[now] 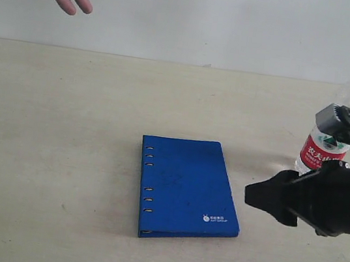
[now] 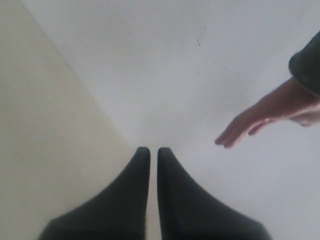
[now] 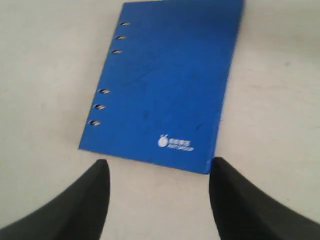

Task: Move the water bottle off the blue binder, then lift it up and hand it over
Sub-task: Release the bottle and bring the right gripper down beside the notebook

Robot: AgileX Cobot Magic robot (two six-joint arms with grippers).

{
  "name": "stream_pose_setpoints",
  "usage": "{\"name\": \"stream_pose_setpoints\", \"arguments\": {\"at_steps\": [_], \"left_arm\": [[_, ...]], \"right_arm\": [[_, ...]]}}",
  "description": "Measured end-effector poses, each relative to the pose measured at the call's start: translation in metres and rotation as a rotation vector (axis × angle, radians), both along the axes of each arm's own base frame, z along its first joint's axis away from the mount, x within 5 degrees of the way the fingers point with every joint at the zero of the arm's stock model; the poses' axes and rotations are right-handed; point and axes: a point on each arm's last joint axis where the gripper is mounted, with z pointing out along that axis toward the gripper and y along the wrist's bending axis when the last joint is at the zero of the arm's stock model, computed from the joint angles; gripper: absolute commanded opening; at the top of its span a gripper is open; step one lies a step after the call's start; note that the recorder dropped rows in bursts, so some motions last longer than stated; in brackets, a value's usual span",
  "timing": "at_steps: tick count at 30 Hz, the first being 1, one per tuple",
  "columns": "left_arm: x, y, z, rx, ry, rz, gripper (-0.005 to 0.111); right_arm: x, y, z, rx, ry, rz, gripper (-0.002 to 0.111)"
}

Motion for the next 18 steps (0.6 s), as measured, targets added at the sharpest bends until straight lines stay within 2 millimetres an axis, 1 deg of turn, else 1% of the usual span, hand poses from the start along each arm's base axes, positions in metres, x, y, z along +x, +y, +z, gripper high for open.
{"name": "stream_pose_setpoints", "arguments": {"at_steps": [3,4,6,9,11,15,18], "left_arm": [[0.0,0.001,0.001,0.076,-0.023,0.018,0.01],[0.0,-0.001,-0.001,0.096,-0.004,-0.015,0.012],[-0.002,-0.012,-0.009,0.114,0.079,-0.135,0.02],[-0.001,-0.024,-0.016,0.027,0.205,-0.273,0.03],[0.002,-0.027,-0.016,0.003,0.224,-0.314,0.034],[0.011,-0.034,-0.014,0.13,0.178,-0.403,0.035],[0.019,-0.038,-0.017,0.184,0.198,-0.467,0.035]], "right_arm": [[0.003,-0.005,-0.001,0.01,0.026,-0.097,0.053],[0.003,-0.005,-0.001,0.022,0.035,-0.11,0.053],[0.001,-0.002,0.0,0.057,0.056,-0.095,0.053],[-0.003,0.004,0.001,0.105,0.081,-0.044,0.053],[-0.004,0.006,0.002,0.119,0.085,-0.017,0.053],[-0.002,0.003,0.001,0.079,0.059,-0.03,0.053],[0.0,-0.001,0.0,0.044,0.041,-0.062,0.053]]}}
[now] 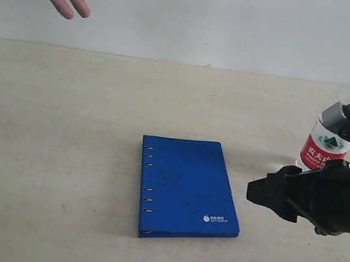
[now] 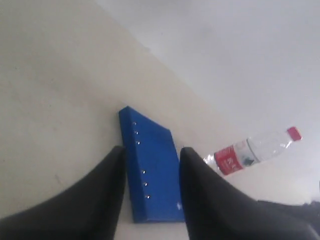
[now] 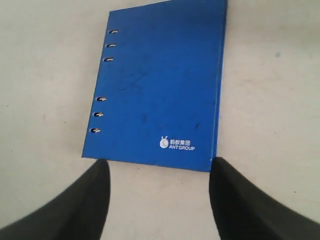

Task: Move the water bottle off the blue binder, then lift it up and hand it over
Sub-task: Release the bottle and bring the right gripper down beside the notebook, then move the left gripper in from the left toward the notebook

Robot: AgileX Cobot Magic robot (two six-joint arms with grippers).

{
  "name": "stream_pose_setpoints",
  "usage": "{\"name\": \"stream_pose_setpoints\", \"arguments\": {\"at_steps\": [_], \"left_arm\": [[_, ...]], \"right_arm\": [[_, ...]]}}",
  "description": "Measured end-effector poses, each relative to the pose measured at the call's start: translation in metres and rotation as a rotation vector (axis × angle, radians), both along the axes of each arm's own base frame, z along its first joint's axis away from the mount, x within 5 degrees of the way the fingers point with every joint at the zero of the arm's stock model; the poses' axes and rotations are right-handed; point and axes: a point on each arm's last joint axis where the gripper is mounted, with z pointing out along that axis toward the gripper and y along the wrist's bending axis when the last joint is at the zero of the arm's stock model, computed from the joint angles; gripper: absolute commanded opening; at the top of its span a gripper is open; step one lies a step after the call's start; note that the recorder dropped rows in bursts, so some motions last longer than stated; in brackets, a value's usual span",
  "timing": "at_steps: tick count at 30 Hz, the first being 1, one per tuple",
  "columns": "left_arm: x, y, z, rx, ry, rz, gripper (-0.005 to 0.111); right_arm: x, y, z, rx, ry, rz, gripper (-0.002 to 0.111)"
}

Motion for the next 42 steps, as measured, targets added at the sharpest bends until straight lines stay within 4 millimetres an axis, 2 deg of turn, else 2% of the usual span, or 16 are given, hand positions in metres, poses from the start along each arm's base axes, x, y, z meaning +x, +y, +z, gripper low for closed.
{"name": "stream_pose_setpoints", "arguments": {"at_steps": [3,8,10,14,18,22,27,31,36,42], "left_arm": [[0.009,-0.004,-0.009,0.087,0.048,-0.081,0.035],[0.019,-0.013,-0.027,0.153,0.164,-0.257,0.035],[0.027,-0.016,-0.031,0.16,0.206,-0.315,0.035],[0.05,-0.022,-0.034,0.152,0.242,-0.419,0.035],[0.075,-0.029,-0.036,0.072,0.277,-0.49,0.035],[0.093,-0.034,-0.047,0.025,0.338,-0.531,0.036],[0.101,-0.052,-0.068,0.031,0.428,-0.63,0.049],[0.115,-0.069,-0.074,0.047,0.422,-0.702,0.059],[0.143,-0.083,-0.069,0.06,0.355,-0.73,0.06],[0.173,-0.088,-0.061,0.121,0.301,-0.677,0.06]], "right_arm": [[-0.003,0.004,0.001,0.036,0.013,0.041,0.053],[-0.012,0.02,-0.001,0.147,0.064,0.246,0.053],[-0.012,0.021,-0.004,0.139,0.057,0.29,0.053],[-0.006,0.015,-0.011,0.04,0.021,0.262,0.053],[0.0,0.008,-0.017,-0.035,0.016,0.201,0.053],[0.004,0.008,-0.032,-0.075,0.045,0.238,0.053],[0.027,0.007,-0.058,-0.114,0.132,0.23,0.053],[0.053,0.01,-0.065,-0.089,0.151,0.2,0.053],[0.071,0.012,-0.073,-0.087,0.164,0.2,0.053],[0.086,0.013,-0.074,-0.089,0.148,0.204,0.053]]}}
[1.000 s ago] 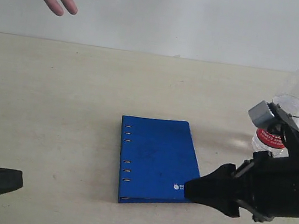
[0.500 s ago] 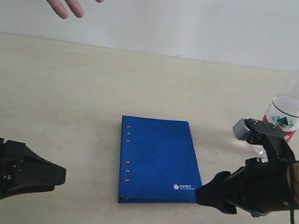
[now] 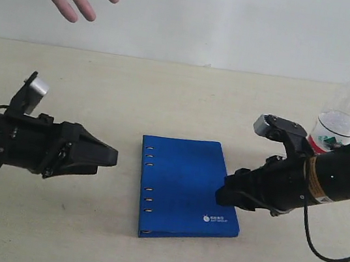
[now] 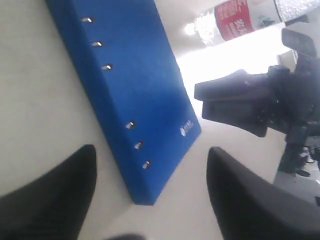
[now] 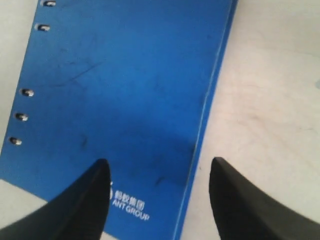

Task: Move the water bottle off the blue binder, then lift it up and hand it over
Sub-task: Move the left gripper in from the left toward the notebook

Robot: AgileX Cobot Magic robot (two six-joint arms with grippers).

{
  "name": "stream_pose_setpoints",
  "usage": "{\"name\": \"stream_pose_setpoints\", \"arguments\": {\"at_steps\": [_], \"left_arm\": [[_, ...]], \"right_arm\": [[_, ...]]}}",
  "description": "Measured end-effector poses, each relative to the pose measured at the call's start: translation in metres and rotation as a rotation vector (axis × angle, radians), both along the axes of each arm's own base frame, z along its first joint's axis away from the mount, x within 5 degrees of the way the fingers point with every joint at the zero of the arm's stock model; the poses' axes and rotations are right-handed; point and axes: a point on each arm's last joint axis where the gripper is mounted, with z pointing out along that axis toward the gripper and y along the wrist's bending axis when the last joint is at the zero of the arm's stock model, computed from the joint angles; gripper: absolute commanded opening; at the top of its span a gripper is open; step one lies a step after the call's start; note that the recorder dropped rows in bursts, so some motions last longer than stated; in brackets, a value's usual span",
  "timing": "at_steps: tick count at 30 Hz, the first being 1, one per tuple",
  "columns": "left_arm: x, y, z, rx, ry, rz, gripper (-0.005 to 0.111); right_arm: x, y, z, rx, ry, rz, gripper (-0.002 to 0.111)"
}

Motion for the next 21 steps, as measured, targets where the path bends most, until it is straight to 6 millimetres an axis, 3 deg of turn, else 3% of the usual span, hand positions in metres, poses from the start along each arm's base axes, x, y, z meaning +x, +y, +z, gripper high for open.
{"name": "stream_pose_setpoints", "arguments": {"at_steps": [12,21], "left_arm": [[0.029,0.0,0.007,0.083,-0.081,0.066,0.06],[0.026,-0.006,-0.032,0.02,0.09,0.023,0.06]], "right_arm": [[0.01,0.0,-0.014,-0.016,0.025,-0.014,0.053],[0.006,0.009,-0.014,0.096,0.071,0.052,0.053]]}}
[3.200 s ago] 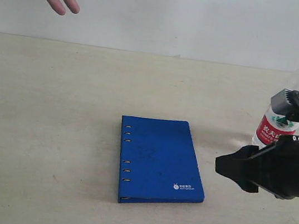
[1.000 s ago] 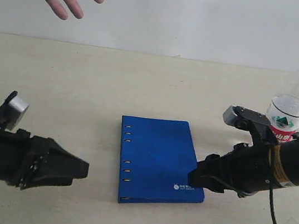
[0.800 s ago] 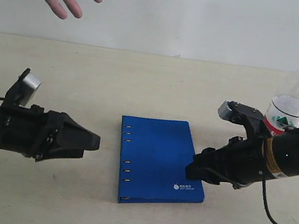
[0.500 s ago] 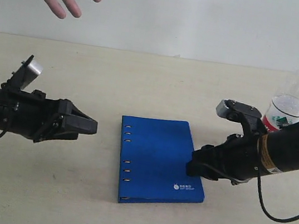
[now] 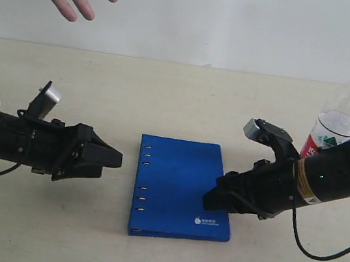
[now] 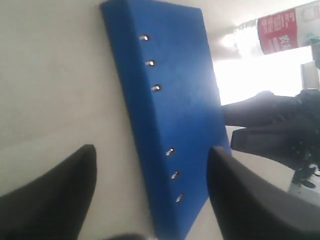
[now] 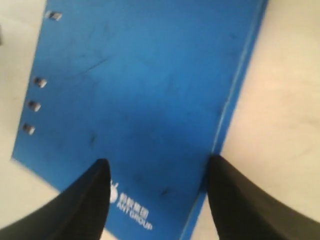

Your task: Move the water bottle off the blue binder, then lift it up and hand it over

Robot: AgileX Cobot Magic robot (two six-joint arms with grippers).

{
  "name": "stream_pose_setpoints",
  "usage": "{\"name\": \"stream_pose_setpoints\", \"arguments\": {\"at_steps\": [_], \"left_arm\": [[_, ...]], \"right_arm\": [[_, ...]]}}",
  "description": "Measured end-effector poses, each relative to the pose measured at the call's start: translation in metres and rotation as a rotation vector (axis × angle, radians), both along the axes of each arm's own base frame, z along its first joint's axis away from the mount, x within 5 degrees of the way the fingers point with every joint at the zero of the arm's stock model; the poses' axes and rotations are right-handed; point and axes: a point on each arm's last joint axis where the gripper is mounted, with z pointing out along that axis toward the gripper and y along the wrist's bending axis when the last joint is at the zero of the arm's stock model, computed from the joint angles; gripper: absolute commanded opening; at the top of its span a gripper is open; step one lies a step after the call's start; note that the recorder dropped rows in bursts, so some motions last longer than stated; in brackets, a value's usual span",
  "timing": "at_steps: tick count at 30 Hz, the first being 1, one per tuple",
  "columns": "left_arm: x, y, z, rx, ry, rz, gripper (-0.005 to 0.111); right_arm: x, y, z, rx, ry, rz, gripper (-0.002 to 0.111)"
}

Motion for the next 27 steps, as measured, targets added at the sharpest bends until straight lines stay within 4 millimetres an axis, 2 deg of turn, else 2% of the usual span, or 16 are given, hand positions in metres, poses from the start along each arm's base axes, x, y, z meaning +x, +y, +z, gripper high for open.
{"name": "stream_pose_setpoints", "arguments": {"at_steps": [5,14,18,27], "left_arm": [[0.0,-0.005,-0.013,-0.066,0.06,-0.03,0.06],[0.014,-0.01,-0.009,-0.135,0.036,-0.044,0.059],[0.012,-0.013,-0.007,-0.158,0.034,-0.072,0.059],[0.012,-0.012,-0.007,-0.153,0.034,-0.084,0.059]], "right_arm": [[-0.008,0.009,0.003,0.116,0.046,0.078,0.053],[-0.025,0.025,0.023,0.403,0.06,0.288,0.053],[-0.019,0.026,0.025,0.419,0.029,0.231,0.053],[0.002,0.018,0.018,0.347,0.019,-0.058,0.053]]}}
